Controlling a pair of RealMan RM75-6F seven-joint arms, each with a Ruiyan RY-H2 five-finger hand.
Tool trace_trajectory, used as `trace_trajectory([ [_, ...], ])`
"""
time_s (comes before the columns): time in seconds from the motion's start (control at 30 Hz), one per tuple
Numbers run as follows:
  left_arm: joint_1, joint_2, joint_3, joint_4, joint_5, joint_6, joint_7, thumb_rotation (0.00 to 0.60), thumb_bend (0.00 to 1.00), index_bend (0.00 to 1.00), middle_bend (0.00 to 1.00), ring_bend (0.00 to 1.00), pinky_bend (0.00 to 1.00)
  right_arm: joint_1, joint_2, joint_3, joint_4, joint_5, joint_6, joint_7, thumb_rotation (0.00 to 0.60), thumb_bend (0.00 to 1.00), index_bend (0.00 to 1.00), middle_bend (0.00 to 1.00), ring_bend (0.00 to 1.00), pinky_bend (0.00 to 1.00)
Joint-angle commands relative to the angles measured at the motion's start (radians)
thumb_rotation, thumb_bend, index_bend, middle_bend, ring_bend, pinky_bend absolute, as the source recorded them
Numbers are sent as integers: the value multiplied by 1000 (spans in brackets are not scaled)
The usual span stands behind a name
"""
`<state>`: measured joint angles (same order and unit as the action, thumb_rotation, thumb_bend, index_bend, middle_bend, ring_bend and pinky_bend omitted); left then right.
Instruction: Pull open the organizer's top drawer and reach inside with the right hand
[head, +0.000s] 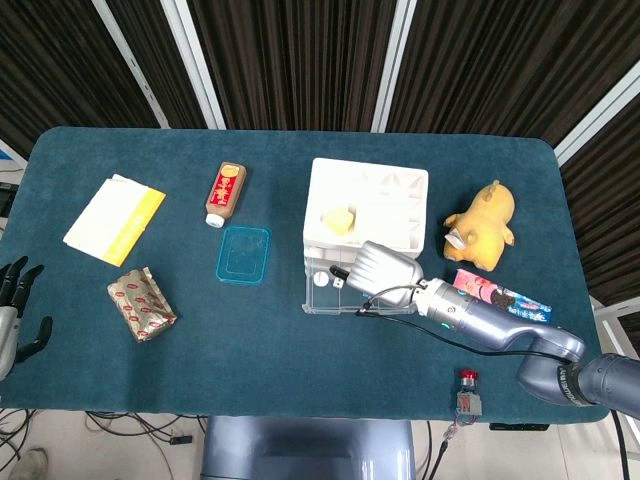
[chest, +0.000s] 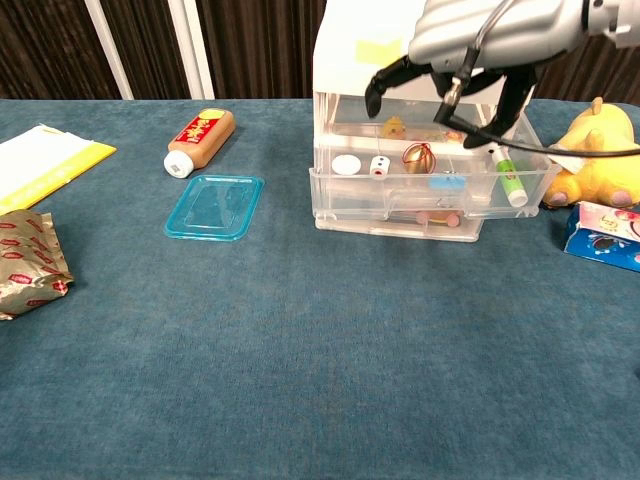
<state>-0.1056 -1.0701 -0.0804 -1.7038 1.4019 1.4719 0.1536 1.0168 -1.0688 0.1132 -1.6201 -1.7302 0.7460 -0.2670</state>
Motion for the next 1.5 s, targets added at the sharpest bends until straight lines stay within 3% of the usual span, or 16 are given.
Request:
trace_trajectory([
  [0.03, 0, 0, 1, 1, 1, -1, 0, 600, 418, 104, 27, 0, 0, 4, -4, -4, 1, -2, -5, -6, 600, 283, 258, 952, 955, 972],
  [1.5, -1, 5, 1, -3, -4, -8, -4, 600, 418, 104, 27, 0, 0, 64, -40, -9, 30, 100, -96, -8, 600, 284, 350, 953, 956, 973],
])
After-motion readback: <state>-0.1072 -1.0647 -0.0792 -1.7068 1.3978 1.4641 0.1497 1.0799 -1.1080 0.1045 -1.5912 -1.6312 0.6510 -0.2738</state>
